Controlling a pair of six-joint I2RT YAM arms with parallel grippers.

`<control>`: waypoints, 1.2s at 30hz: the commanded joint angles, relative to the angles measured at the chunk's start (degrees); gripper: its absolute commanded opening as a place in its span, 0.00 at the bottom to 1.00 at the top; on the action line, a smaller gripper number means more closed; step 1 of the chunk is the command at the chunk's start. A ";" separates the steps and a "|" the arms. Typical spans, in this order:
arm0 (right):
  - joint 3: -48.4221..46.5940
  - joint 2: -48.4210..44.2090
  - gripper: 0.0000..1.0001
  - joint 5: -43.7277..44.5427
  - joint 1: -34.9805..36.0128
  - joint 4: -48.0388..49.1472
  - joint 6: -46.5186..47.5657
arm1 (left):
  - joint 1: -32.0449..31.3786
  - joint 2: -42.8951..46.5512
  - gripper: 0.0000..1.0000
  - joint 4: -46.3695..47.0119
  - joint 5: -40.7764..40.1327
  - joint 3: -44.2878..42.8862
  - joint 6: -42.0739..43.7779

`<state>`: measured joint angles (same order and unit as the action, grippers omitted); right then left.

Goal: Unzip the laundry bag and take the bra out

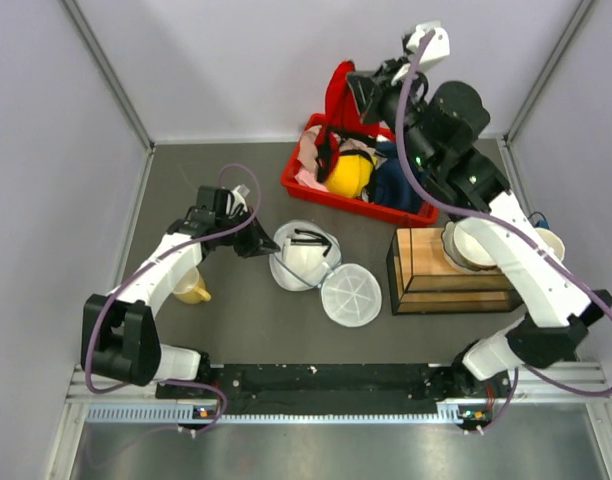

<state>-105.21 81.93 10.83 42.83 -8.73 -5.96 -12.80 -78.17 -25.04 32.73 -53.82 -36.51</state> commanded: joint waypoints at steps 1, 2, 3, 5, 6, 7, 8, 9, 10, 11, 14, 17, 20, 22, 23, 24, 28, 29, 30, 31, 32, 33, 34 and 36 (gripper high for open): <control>-8.59 7.95 0.00 -1.42 -6.08 -1.55 0.24 | -0.03 4.51 0.00 -0.89 0.49 -0.32 0.39; -12.00 9.63 0.00 -1.95 -7.13 -2.16 0.07 | 0.05 5.13 0.00 -0.80 0.49 0.55 0.30; -13.60 11.48 0.00 -2.48 -9.23 -3.30 -0.72 | 0.05 5.74 0.00 -0.89 0.32 1.00 0.04; -17.81 16.47 0.00 -3.71 -11.00 -4.01 -1.42 | 0.05 7.50 0.00 -0.80 -0.21 2.22 -0.14; -18.97 17.99 0.00 -4.15 -11.80 -4.45 -2.04 | -0.03 7.86 0.00 -0.80 -0.12 2.58 -0.23; -20.03 19.39 0.00 -4.50 -13.37 -4.63 -2.48 | 0.05 8.64 0.00 -0.89 -0.12 2.84 -0.31; -21.78 22.37 0.00 -4.59 -13.99 -4.89 -2.74 | -0.03 8.91 0.00 -0.89 -0.04 3.28 -0.40; -22.58 23.79 0.00 -4.76 -14.52 -4.98 -3.01 | -0.03 9.26 0.00 -0.89 0.05 3.46 -0.66; -23.80 25.28 0.00 -4.68 -15.40 -5.24 -3.10 | -0.03 9.53 0.00 -0.89 0.14 3.72 -0.75; -24.08 26.43 0.00 -4.76 -15.67 -5.16 -2.92 | -0.03 9.70 0.00 -0.89 0.14 4.07 -0.75; -24.52 31.17 0.00 -4.77 -16.55 -5.24 -2.75 | -0.03 10.32 0.00 -0.80 -0.12 4.78 -0.84; -24.52 36.35 0.00 -5.47 -16.99 -5.42 -3.18 | -0.12 10.50 0.00 -0.80 -0.47 5.48 -1.10; -25.39 41.81 0.00 -6.08 -17.16 -5.50 -4.33 | -0.30 10.50 0.00 -0.19 -0.39 6.36 -1.54; -27.40 46.27 0.00 -6.35 -17.25 -5.94 -4.85 | -0.47 10.41 0.00 -0.10 -0.56 6.80 -1.81; -28.03 47.61 0.00 -6.17 -17.17 -6.21 -4.94 | -0.56 10.41 0.00 0.07 -0.48 6.89 -1.90; -28.64 49.27 0.00 -5.74 -17.16 -6.56 -4.86 | -0.65 10.32 0.00 0.08 -0.65 6.98 -1.90; -31.37 55.96 0.00 -5.99 -17.34 -7.70 -5.64 | -0.83 10.67 0.00 0.43 -0.83 7.77 -2.25; -31.37 58.14 0.00 -6.08 -17.34 -7.96 -6.34 | -0.91 10.58 0.00 0.51 -0.91 7.94 -2.25; -31.46 58.86 0.00 -6.95 -17.34 -8.32 -6.78 | -0.91 10.58 0.00 0.52 -1.00 8.03 -2.42; -31.37 59.65 0.00 -7.14 -17.43 -8.58 -7.14 | -1.00 10.41 0.00 0.52 -0.92 8.12 -2.42; -30.94 60.01 0.00 -7.57 -17.34 -8.67 -7.66 | -1.00 10.49 0.00 0.69 -0.91 8.21 -2.51; -30.41 59.84 0.00 -8.19 -17.34 -8.67 -8.02 | -1.18 10.58 0.00 0.60 -0.91 8.21 -2.51; -29.45 59.49 0.00 -8.72 -17.34 -8.50 -8.28 | -1.18 10.58 0.00 0.60 -1.09 8.12 -2.51; -28.30 57.91 0.00 -8.72 -17.34 -8.06 -8.46 | -1.26 10.41 0.00 0.69 -1.09 8.12 -2.51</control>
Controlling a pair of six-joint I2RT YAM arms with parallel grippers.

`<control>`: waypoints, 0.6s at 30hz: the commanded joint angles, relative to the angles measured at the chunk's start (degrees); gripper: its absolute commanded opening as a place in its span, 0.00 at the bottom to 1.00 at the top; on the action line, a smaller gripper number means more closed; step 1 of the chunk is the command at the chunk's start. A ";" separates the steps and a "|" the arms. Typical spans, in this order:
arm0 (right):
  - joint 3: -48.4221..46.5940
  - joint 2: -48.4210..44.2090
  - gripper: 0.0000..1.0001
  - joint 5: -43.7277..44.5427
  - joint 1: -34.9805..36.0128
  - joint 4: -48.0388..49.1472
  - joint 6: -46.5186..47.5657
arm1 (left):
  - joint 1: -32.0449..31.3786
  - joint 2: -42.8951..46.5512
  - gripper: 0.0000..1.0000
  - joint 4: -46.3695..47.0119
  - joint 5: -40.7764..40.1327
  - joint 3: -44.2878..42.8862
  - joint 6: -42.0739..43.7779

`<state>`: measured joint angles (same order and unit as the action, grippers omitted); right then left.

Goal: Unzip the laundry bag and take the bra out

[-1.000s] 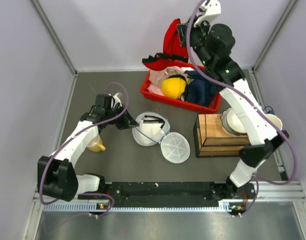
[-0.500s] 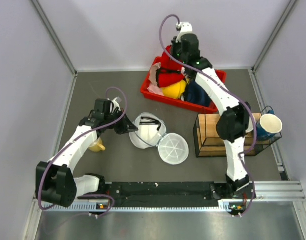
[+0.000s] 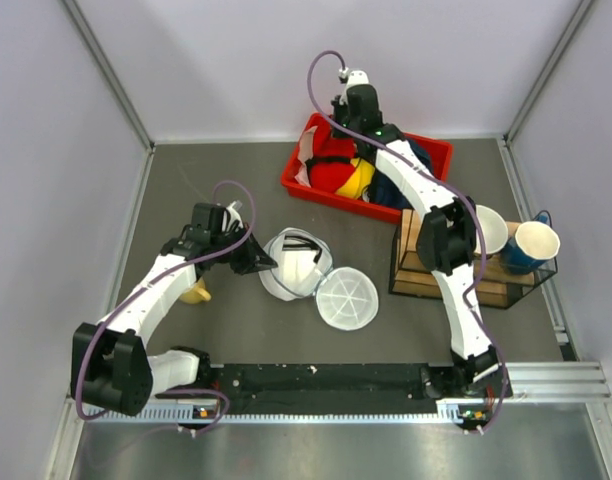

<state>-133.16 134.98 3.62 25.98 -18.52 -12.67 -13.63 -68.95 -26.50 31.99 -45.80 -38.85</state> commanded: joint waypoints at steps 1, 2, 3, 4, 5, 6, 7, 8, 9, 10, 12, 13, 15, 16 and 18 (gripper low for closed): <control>1.14 4.16 0.00 -1.07 -0.23 2.43 -1.57 | -0.52 1.10 0.00 2.07 -0.35 -0.08 -0.17; 2.02 3.11 0.00 -0.89 -0.23 3.14 -1.05 | -0.52 1.10 0.00 2.15 -0.35 -0.08 -0.17; 2.73 1.45 0.00 0.06 -0.23 3.40 -0.87 | -0.52 1.10 0.00 2.24 -0.35 -0.25 -0.17; 3.95 0.56 0.00 0.77 -0.05 3.58 -0.52 | -0.61 1.01 0.00 2.16 -0.43 -0.25 -0.17; 4.40 -0.23 0.00 1.21 0.12 3.93 -0.17 | -0.61 1.01 0.00 2.16 -0.52 -0.25 -0.09; 4.93 -1.81 0.00 2.26 0.13 4.11 0.10 | -0.61 1.10 0.00 2.16 -0.52 -0.25 -0.08; 5.89 -2.52 0.00 2.79 0.30 4.37 0.36 | -0.61 1.10 0.00 2.16 -0.52 -0.43 0.00; 6.16 -3.14 0.00 3.49 0.56 4.37 0.97 | -0.61 1.01 0.00 2.16 -0.44 -0.43 0.09; 6.51 -3.84 0.00 4.81 0.74 4.37 1.32 | -0.61 1.01 0.00 2.16 -0.61 -0.52 0.18; 7.12 -5.06 0.00 5.69 1.00 4.55 1.76 | -0.61 1.01 0.00 2.16 -0.52 -0.43 0.18; 7.83 -6.21 0.00 9.02 1.97 4.55 4.04 | -0.61 1.10 0.00 2.16 -0.52 -0.43 0.27; 8.53 -7.26 0.00 9.91 2.41 4.55 4.92 | -0.61 1.10 0.00 2.16 -0.44 -0.43 0.35; 8.97 -8.06 0.00 12.27 3.46 4.99 6.86 | -0.61 1.18 0.00 2.24 -0.43 -0.43 0.44; 9.41 -8.50 0.00 12.73 3.73 4.99 7.39 | -0.61 1.27 0.00 2.16 -0.43 -0.43 0.44; 9.68 -9.03 0.00 13.60 4.08 4.99 7.92 | -0.61 1.27 0.00 2.07 -0.43 -0.52 0.44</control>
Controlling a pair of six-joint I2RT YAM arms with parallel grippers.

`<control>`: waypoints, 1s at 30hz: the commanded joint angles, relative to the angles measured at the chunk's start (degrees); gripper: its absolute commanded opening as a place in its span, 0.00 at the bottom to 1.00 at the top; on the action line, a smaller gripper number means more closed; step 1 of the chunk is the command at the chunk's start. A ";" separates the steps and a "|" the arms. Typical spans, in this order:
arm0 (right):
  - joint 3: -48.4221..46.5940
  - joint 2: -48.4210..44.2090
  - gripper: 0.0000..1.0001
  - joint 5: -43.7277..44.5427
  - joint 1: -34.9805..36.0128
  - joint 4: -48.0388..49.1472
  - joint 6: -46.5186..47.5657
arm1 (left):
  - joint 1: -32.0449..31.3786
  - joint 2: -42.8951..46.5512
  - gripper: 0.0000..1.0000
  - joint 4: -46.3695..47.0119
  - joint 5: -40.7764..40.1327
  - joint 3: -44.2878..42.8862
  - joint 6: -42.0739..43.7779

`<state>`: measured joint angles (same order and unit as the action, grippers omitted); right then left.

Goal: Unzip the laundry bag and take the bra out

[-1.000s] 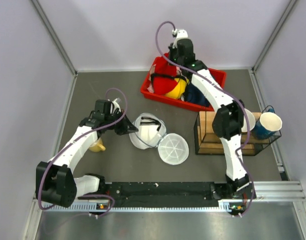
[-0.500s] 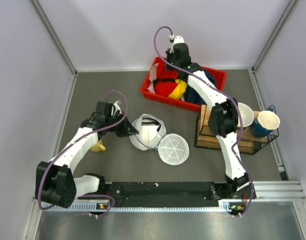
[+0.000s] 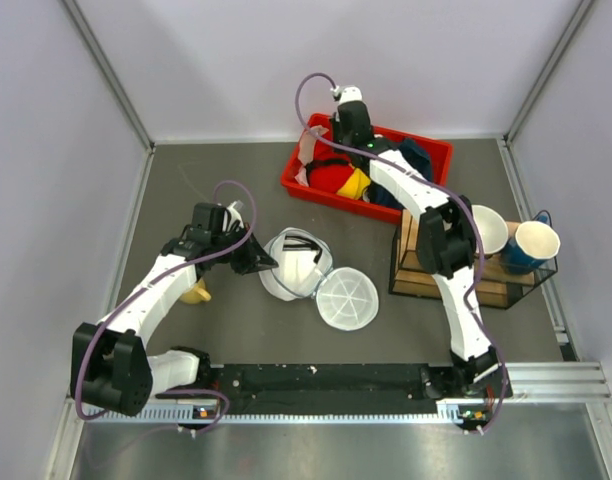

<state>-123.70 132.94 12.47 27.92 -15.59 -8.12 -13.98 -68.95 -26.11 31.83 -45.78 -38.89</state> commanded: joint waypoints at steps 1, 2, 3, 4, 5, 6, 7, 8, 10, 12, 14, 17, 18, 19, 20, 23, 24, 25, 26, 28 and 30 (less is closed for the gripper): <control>0.47 -7.08 0.00 5.11 2.22 2.06 3.55 | -0.26 1.27 0.00 1.76 -0.28 -0.54 0.49; 0.65 -7.26 0.00 5.20 2.31 2.06 3.55 | -0.26 1.36 0.00 1.76 -0.28 -0.54 0.49; 1.35 -7.35 0.00 5.11 2.31 2.06 3.46 | -0.26 1.36 0.00 1.76 -0.19 -0.63 0.49; 1.79 -7.52 0.00 5.02 2.31 1.97 3.37 | -0.26 1.45 0.00 1.68 -0.28 -0.63 0.57; 2.23 -7.61 0.00 4.85 2.31 2.15 3.03 | -0.26 1.53 0.00 1.67 -0.37 -0.63 0.66; 3.28 -8.13 0.00 4.50 2.31 2.15 2.85 | -0.26 1.62 0.00 1.59 -0.28 -0.63 0.66; 3.81 -8.40 0.00 3.97 2.31 2.23 2.67 | -0.26 1.62 0.00 1.41 -0.37 -0.80 0.75; 4.16 -8.58 0.00 3.36 2.31 2.32 2.15 | -0.26 1.54 0.00 1.41 -0.28 -0.80 0.84; 4.96 -8.67 0.00 2.39 2.31 2.24 1.79 | -0.26 1.62 0.00 1.15 -0.28 -0.89 0.92; 5.13 -8.23 0.28 0.81 2.31 1.54 1.35 | -0.26 1.89 0.00 1.06 -0.28 -0.89 1.01; 5.13 -8.14 0.61 -0.16 2.40 0.75 0.92 | -0.26 2.15 0.00 0.89 -0.28 -0.89 1.10; 6.10 -9.28 0.72 -0.08 2.49 0.74 0.47 | -0.26 2.59 0.00 0.88 -0.19 -0.71 1.19; 6.45 -9.72 0.73 -0.16 2.49 0.74 0.39 | -0.26 2.68 0.00 0.80 -0.11 -0.54 1.19; 6.63 -10.59 0.73 -0.16 2.49 0.65 0.21 | -0.26 2.94 0.00 0.71 -0.11 -0.54 1.10; 6.89 -11.12 0.74 -0.25 2.57 0.74 0.12 | -0.26 3.12 0.00 0.71 -0.11 -0.45 1.10; 7.42 -13.58 0.74 -0.60 2.66 0.83 -0.32 | -0.26 3.91 0.00 0.71 -0.02 -0.10 1.10; 7.86 -14.29 0.74 -0.87 2.75 0.83 -0.49 | -0.26 4.00 0.00 0.71 0.07 0.07 1.10; 8.12 -14.99 0.74 -0.95 2.75 0.92 -0.84 | -0.26 4.43 0.00 0.71 0.07 0.16 1.10; 8.47 -16.74 0.74 -1.30 2.84 1.09 -0.93 | -0.26 4.44 0.00 0.79 0.07 0.16 1.01; 9.44 -18.68 0.74 -1.66 3.28 1.01 -1.19 | -0.26 5.05 0.00 0.71 -0.02 0.43 1.10; 10.66 -21.84 0.75 -1.83 3.63 1.01 -1.11 | -0.26 5.31 0.00 0.71 -0.02 0.60 1.19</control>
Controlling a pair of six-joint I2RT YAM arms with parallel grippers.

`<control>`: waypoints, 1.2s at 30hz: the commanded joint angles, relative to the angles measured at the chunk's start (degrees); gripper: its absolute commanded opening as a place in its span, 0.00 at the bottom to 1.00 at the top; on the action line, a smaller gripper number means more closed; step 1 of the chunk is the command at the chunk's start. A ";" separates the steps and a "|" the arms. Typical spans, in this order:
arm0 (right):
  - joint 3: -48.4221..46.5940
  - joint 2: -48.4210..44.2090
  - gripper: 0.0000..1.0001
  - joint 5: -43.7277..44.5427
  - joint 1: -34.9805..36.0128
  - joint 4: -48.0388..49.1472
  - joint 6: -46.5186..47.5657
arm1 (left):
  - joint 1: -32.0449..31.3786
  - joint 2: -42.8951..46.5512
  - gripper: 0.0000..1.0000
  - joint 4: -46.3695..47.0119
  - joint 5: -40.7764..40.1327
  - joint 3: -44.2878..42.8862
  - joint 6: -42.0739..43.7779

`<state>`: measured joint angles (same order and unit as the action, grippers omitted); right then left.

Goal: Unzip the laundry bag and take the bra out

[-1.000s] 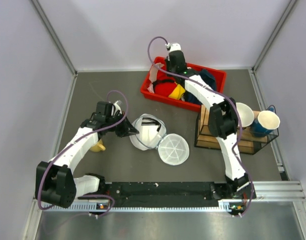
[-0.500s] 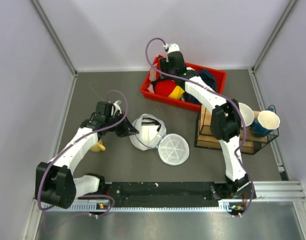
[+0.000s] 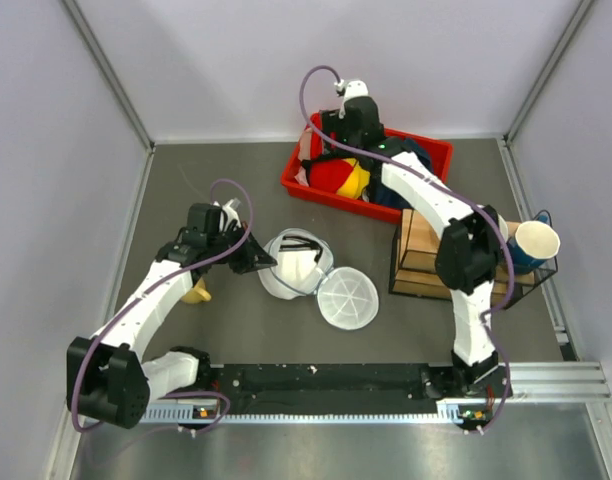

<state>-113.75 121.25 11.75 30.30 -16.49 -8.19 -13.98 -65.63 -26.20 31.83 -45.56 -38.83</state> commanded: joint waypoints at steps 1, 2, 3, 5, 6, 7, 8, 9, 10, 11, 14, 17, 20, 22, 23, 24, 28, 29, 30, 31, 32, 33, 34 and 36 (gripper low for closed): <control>1.34 -11.29 0.75 -1.29 1.68 1.90 -0.96 | -0.26 2.17 0.00 0.80 -0.02 0.38 1.21; 1.95 -12.34 0.75 -1.72 2.04 1.81 -1.04 | -0.26 2.17 0.00 0.80 0.07 0.21 1.39; 3.52 -14.97 0.76 -2.16 2.39 1.73 -1.04 | -0.35 2.26 0.00 0.71 -0.02 0.21 1.39; 5.64 -17.70 0.76 -3.04 3.35 1.29 -1.22 | -0.26 2.43 0.00 0.36 -0.37 0.04 1.91; 8.17 -20.50 0.76 -3.22 3.71 1.11 -1.31 | -0.26 2.43 0.00 0.36 -0.46 0.03 2.00; 9.94 -22.27 0.76 -3.31 4.84 1.11 -1.31 | -0.26 2.43 0.00 0.36 -0.54 0.03 2.35; 13.96 -23.94 0.76 -3.22 5.37 1.11 -1.39 | -0.26 2.43 0.00 0.18 -0.63 0.03 2.53; 16.35 -25.61 0.76 -3.22 6.07 1.20 -1.48 | -0.26 2.52 0.00 0.09 -0.81 -0.05 2.70; 18.72 -29.19 0.76 -3.22 6.69 1.37 -2.00 | -0.26 2.35 0.00 0.01 -0.81 0.12 2.97; 23.70 -30.80 0.76 -2.96 8.09 1.63 -2.44 | -0.26 2.26 0.00 -0.17 -0.98 0.21 3.14; 33.55 -37.30 0.76 -2.70 11.16 2.16 -4.64 | -0.26 2.17 0.00 -0.35 -1.60 0.73 3.41; 42.08 -41.53 0.75 -2.52 13.81 2.51 -7.98 | -0.26 2.17 0.00 -0.43 -3.09 0.91 3.58; 47.55 -42.06 0.75 -1.82 17.50 2.87 -10.62 | -0.17 1.82 0.00 -0.79 -5.72 0.74 4.20; 49.15 -41.01 0.75 -1.64 18.56 2.87 -12.19 | -0.09 1.21 0.00 -1.05 -6.61 0.47 4.72; 49.94 -40.49 0.75 -1.47 18.56 2.78 -12.47 | -0.08 1.03 0.00 -1.14 -6.61 0.21 4.81; 50.03 -38.65 0.75 -1.46 18.56 2.78 -12.47 | -0.08 0.76 0.00 -1.14 -6.61 0.12 4.90; 49.60 -34.51 0.76 -1.46 19.35 2.60 -12.38 | 0.00 -0.03 0.00 -1.14 -6.52 -0.23 5.17; 49.07 -33.72 0.76 -0.94 19.61 2.60 -12.38 | -0.08 0.06 0.00 -1.14 -6.61 -0.14 5.17; 48.89 -32.23 0.76 -1.11 19.79 2.78 -12.38 | 0.00 -0.03 0.00 -1.05 -6.70 -0.14 5.17; 48.89 -31.61 0.76 -1.46 19.79 3.22 -12.56 | 0.00 -0.12 0.00 -1.05 -6.70 -0.23 5.17; 48.89 -30.82 0.76 -2.25 19.79 4.18 -12.73 | 0.00 -0.03 0.00 -1.14 -6.87 -0.23 5.17; 48.72 -28.98 0.76 -2.08 19.79 4.27 -12.82 | 0.09 -0.03 0.00 -1.14 -7.13 -0.23 4.99; 48.54 -28.36 0.76 -1.65 19.79 4.36 -12.99 | 0.09 0.06 0.00 -1.23 -7.31 -0.32 4.90; 48.71 -27.30 0.70 -0.59 19.79 5.50 -13.35 | 0.18 -0.11 0.00 -1.14 -7.14 -0.41 4.81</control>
<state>-63.31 91.85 9.65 49.45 -14.72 -20.08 -14.00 -65.54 -28.16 25.56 -44.93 -34.57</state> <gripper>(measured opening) 0.752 0.016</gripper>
